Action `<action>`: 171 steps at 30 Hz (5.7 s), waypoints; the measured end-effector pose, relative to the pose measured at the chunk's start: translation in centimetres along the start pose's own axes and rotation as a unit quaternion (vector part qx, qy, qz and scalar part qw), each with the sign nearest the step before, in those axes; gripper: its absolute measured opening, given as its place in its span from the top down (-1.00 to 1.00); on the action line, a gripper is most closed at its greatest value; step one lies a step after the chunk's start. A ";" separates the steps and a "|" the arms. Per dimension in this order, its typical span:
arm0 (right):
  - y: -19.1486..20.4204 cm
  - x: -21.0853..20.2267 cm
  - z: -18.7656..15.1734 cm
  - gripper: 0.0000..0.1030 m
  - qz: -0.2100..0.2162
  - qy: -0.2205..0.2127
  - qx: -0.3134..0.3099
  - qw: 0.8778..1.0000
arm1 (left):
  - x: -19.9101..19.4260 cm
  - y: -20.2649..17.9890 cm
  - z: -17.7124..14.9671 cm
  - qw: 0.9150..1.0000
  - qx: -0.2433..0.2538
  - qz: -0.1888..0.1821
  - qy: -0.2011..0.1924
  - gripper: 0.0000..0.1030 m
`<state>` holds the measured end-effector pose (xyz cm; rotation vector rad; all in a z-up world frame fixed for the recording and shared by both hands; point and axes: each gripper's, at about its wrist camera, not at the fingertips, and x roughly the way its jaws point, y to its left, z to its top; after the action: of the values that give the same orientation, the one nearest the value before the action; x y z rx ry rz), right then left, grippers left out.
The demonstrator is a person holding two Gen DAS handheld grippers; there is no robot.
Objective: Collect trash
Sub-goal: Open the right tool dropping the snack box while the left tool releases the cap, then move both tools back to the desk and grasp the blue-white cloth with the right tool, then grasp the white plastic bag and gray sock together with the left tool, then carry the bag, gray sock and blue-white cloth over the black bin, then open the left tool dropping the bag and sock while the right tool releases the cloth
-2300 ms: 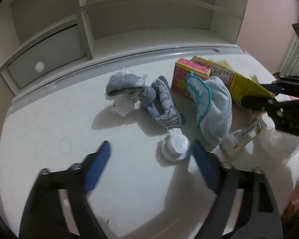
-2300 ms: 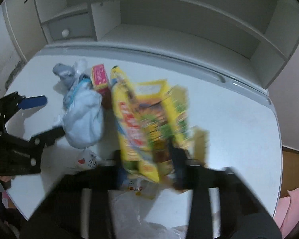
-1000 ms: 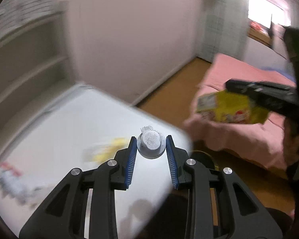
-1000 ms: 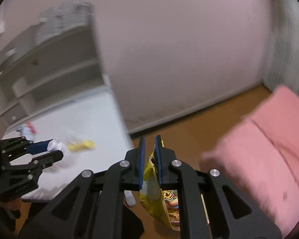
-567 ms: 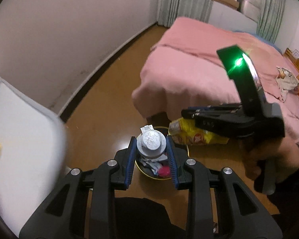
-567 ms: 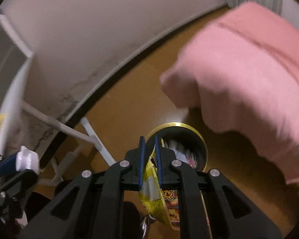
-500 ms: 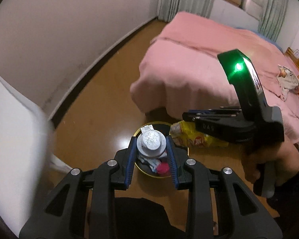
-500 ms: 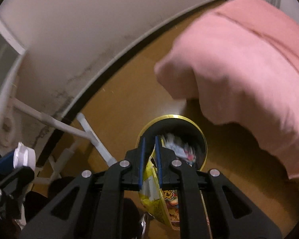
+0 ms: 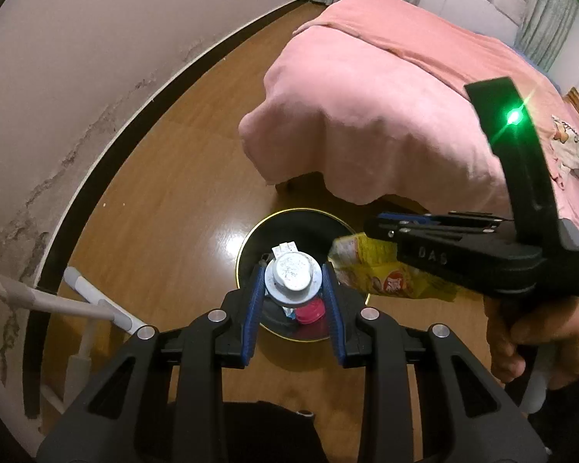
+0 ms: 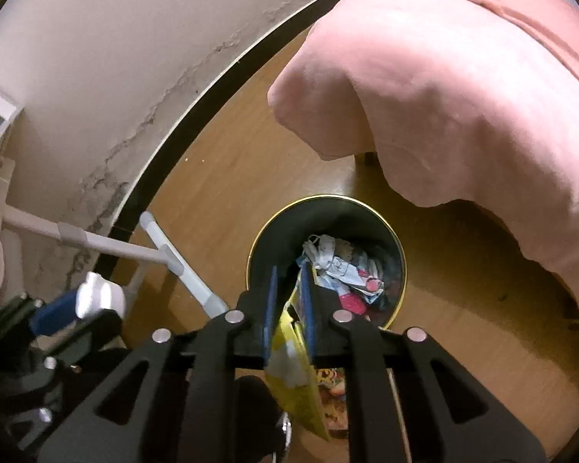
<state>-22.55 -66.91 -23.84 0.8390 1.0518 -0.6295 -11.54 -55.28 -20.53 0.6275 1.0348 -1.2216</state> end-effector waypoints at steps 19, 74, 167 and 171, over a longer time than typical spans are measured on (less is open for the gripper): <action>-3.4 -4.6 0.3 -0.34 -0.005 -0.070 0.066 0.995 | 2.3 -1.7 1.1 1.000 0.011 -0.025 0.004 -0.32; 65.6 -6.5 -15.0 -0.25 0.183 0.018 -0.528 0.829 | -37.7 41.7 -31.3 0.859 -0.424 0.243 -0.154 -0.69; -1.9 -3.1 -3.6 0.76 -0.024 -0.031 -0.002 0.999 | 4.2 -1.0 -1.4 0.999 0.006 -0.027 0.029 0.00; -1.8 -3.0 -3.6 0.76 -0.022 -0.025 -0.004 0.999 | 3.8 -0.8 -1.4 0.999 0.001 -0.030 0.027 0.00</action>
<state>-26.84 -64.70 -22.46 0.7918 1.0291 -0.6805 -12.72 -56.05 -24.43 0.6372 1.1039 -1.2646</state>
